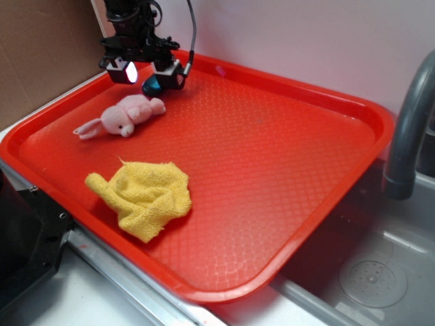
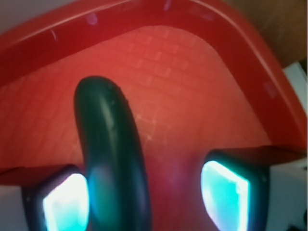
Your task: Grab the plastic pickle.
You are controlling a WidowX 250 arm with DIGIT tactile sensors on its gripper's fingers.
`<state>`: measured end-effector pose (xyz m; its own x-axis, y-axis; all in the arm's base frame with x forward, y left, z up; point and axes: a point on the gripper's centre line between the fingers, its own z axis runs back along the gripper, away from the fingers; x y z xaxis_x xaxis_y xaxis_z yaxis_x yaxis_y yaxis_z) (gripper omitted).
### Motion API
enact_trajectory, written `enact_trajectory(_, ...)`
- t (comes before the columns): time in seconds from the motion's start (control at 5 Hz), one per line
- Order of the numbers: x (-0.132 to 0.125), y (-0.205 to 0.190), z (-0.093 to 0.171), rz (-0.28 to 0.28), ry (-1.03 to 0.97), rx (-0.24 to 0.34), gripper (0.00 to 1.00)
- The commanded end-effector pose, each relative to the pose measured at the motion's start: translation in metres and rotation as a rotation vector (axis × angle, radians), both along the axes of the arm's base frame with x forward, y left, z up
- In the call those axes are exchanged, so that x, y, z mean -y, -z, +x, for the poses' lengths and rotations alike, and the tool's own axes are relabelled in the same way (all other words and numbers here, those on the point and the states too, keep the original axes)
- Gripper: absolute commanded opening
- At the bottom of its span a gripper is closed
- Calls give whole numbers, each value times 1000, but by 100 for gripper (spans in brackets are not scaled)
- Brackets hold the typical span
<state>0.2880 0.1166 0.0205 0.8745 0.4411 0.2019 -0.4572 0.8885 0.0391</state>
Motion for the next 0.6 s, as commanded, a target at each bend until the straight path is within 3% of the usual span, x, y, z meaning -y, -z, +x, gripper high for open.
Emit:
enact_trajectory(0.0,-8,-1,11,1,3,19,0)
enact_trajectory(0.2,-5,-1,6,1,3,1,0)
enact_trajectory(0.4,6,-20,-8,42,-24,-25,0)
